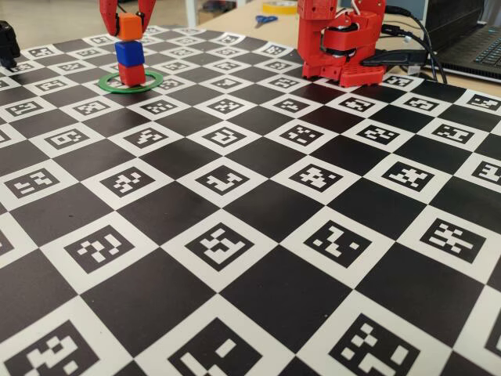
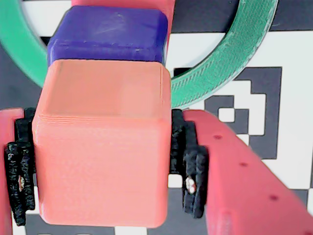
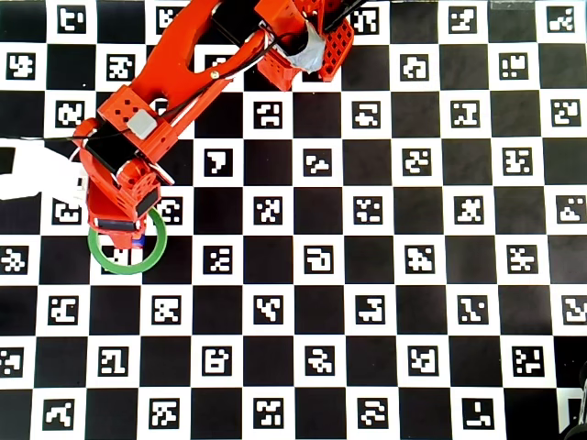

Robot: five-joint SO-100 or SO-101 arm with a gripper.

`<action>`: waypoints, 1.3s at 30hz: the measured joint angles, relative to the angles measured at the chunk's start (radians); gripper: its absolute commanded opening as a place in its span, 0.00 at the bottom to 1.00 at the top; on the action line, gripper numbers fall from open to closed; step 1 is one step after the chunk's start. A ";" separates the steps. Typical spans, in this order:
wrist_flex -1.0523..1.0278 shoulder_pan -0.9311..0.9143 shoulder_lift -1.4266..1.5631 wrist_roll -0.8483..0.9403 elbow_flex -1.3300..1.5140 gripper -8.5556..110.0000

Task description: Grab the red cube then put it in the green circle then put the blue cube on top and finally the orange cube on top

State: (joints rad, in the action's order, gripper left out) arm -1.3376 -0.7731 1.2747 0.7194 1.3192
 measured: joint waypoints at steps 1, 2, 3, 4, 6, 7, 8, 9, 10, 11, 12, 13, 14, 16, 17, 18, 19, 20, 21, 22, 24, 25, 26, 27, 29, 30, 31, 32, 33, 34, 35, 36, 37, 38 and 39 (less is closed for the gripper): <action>0.003 0.000 -0.002 0.000 0.003 0.11; 0.005 0.000 -0.002 0.000 0.005 0.11; 0.006 0.000 -0.002 0.000 0.005 0.11; 0.006 0.000 -0.002 0.000 0.005 0.11; 0.006 0.000 -0.002 -0.003 0.005 0.15; 0.006 0.000 -0.002 -0.009 0.005 0.20; 0.006 0.000 -0.002 -0.012 0.005 0.28; 0.006 0.000 -0.002 -0.012 0.005 0.34; 0.006 0.000 -0.002 -0.012 0.005 0.37; 0.006 0.000 -0.002 -0.012 0.006 0.39; 0.006 0.000 -0.003 -0.012 0.006 0.40; 0.006 -0.003 -0.003 -0.012 0.006 0.41; 0.006 -0.005 -0.003 -0.012 0.006 0.42; 0.006 -0.006 -0.003 -0.012 0.006 0.45; 0.009 -0.006 -0.003 -0.017 0.006 0.45; 0.012 -0.006 -0.003 -0.020 0.006 0.45; 0.015 -0.008 -0.003 -0.025 0.006 0.46; 0.017 -0.009 -0.003 -0.029 0.006 0.46; 0.018 -0.009 -0.003 -0.031 0.006 0.46; 0.018 -0.012 -0.003 -0.031 0.006 0.46; 0.018 -0.012 -0.003 -0.031 0.006 0.46; 0.018 -0.012 -0.003 -0.031 0.006 0.46; 0.018 -0.014 -0.003 -0.031 0.006 0.46; 0.018 -0.014 -0.003 -0.031 0.006 0.47; 0.018 -0.015 -0.003 -0.031 0.014 0.47; 0.018 -0.015 -0.002 -0.031 0.021 0.47; 0.018 -0.015 -0.002 -0.031 0.026 0.47; 0.015 -0.015 -0.002 -0.031 0.029 0.47; 0.006 -0.015 0.002 -0.031 0.031 0.47; -0.003 -0.015 0.011 -0.031 0.032 0.47; -0.012 -0.015 0.025 -0.031 0.032 0.47; -0.023 -0.015 0.041 -0.031 0.032 0.47; -0.034 -0.015 0.060 -0.031 0.032 0.47; -0.046 -0.015 0.081 -0.031 0.032 0.47; -0.060 -0.015 0.101 -0.031 0.032 0.47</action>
State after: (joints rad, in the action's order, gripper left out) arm -1.3975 -0.7885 1.3760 0.6888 1.3514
